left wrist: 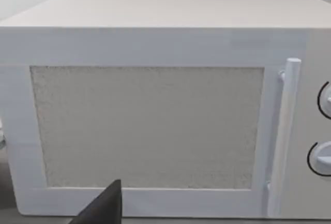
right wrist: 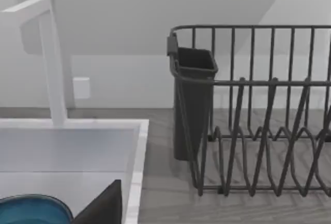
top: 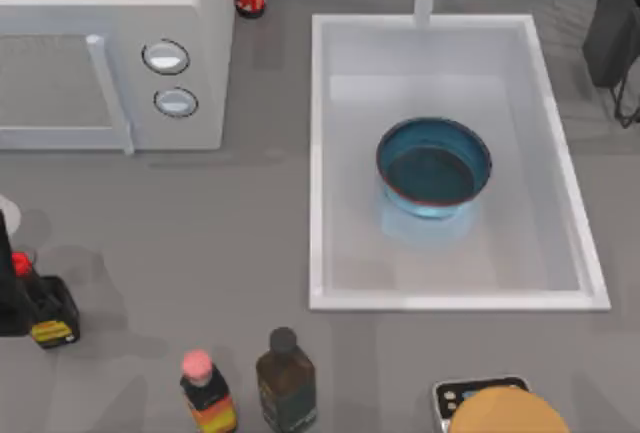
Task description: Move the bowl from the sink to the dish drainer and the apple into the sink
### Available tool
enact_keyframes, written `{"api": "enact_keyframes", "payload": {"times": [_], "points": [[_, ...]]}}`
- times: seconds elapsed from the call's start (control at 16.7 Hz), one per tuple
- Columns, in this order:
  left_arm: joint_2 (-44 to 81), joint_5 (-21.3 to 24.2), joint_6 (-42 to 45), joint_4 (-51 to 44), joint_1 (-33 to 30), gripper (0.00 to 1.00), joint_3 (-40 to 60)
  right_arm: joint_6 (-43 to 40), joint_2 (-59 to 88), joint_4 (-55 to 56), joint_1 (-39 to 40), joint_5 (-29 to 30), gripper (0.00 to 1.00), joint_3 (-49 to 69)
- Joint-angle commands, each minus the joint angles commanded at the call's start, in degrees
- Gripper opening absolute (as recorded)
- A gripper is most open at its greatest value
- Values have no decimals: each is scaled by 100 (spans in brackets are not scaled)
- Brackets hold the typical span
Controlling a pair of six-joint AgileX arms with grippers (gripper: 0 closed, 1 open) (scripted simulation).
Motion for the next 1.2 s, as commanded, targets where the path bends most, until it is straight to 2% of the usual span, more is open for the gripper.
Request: {"api": "enact_keyframes", "payload": {"times": [0.3,0.54,0.84,1.2], "points": [[0,0,0,0,0,100,0,45,315,-134,72,3,100,324],[0,0,0,0,0,100,0,222,1522,-670,304,51,100,1509],[0,0,0,0,0,100,0,615,3958,-1794,735,184,100,3816],[0,0,0,0,0,100,0,1285,7619,-3510,1404,373,100,7223]]}}
